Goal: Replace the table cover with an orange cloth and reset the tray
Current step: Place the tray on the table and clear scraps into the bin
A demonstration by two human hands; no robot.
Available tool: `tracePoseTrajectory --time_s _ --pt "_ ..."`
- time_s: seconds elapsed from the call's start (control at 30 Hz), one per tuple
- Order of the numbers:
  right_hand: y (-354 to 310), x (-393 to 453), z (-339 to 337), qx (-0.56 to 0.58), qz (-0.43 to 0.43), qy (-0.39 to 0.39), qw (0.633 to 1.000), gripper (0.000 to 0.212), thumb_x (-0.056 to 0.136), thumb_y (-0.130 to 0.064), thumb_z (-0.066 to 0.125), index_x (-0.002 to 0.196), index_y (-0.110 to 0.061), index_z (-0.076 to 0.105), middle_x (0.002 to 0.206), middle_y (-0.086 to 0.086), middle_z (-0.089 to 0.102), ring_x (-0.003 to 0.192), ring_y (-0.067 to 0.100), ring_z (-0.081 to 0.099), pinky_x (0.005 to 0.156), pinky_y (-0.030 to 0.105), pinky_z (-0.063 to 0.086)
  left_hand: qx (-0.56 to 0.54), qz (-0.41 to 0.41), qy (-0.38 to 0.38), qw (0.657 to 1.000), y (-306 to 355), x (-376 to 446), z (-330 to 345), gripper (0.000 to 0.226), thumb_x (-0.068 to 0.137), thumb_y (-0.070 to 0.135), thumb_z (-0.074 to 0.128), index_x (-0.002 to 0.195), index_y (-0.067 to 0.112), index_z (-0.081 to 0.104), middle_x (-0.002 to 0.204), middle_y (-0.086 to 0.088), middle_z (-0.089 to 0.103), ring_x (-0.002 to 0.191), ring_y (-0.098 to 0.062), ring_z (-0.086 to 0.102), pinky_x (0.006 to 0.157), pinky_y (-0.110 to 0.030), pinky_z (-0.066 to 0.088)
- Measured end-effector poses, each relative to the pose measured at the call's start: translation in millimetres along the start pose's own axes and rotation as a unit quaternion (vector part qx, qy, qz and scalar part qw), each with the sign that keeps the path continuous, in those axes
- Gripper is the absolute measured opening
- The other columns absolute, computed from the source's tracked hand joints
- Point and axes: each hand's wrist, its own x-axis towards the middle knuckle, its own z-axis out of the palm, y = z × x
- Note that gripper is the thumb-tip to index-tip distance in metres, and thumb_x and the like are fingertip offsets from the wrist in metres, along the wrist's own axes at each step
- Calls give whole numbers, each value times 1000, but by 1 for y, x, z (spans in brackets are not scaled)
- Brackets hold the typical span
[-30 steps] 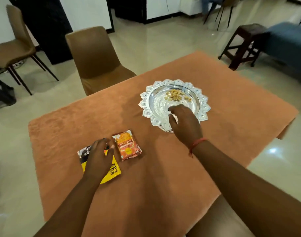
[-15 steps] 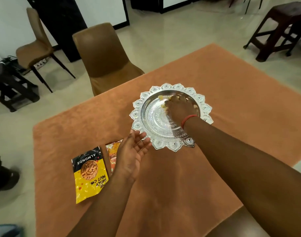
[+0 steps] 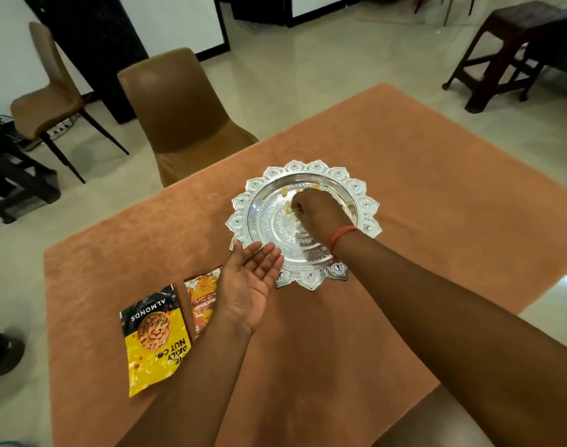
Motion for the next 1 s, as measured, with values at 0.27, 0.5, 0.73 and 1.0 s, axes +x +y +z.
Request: tracePoseTrajectory --time_s 0.27,0.5,0.73,1.0 --pt "-74 -31 -33 72 -93 -122 986 16 86 -9 64 100 -11 73 95 6 72 85 18 61 70 27 44 -40 -41 -5 998 -2 18 28 50 101 54 32 95 13 60 84 -3 64 78 -15 66 73 -28 53" --pt "-50 -21 -43 42 -46 -33 998 23 93 -20 60 114 -15 68 116 8 66 110 25 58 89 34 45 -89 -47 12 995 13 22 30 53 106 31 27 86 -2 63 84 -18 69 84 -27 67 84 -39 58" --pt "-4 -18 -14 -157 110 -187 964 54 97 -50 49 142 -21 43 145 17 39 135 40 32 105 51 35 -106 -36 29 993 22 11 9 40 104 20 30 95 -5 58 103 -25 66 100 -34 66 86 -44 55" --pt "-33 -38 16 -120 -12 -103 987 39 92 1 48 129 -9 56 127 14 54 119 35 46 92 45 49 -96 -45 28 994 19 7 -11 35 101 16 33 96 -6 59 94 -25 71 102 -35 67 79 -46 60"
